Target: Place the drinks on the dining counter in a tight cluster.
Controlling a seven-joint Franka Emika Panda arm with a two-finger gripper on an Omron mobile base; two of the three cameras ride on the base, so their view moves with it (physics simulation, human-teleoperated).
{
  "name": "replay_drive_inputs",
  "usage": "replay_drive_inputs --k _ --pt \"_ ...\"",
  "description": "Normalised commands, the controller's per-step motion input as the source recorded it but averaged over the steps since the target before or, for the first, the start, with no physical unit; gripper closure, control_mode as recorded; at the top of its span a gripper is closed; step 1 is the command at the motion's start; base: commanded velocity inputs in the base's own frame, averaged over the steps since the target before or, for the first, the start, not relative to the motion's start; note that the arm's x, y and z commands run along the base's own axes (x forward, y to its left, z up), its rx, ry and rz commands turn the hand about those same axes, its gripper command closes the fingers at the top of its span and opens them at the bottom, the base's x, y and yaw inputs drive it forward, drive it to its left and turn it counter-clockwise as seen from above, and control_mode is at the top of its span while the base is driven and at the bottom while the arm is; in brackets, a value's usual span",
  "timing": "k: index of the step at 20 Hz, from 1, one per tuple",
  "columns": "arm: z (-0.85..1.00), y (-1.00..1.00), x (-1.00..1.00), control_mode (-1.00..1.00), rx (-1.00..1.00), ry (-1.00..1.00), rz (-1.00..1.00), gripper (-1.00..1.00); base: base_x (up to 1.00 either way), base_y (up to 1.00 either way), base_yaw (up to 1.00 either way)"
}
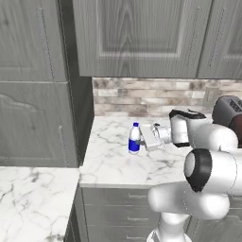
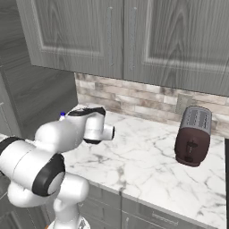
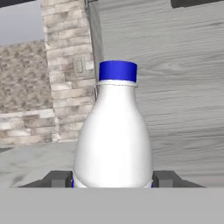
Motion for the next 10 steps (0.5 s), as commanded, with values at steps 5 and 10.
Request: replay_drive_inputs --k 5,10 --pt "0.89 -0.02 0.0 -1.0 -0.06 0.31 -0.11 1.0 0.0 0.0 0.0" --pt "0.26 -0.16 -0.22 -1.0 -0.01 0.18 -0.06 1.0 0.0 0.0 0.0"
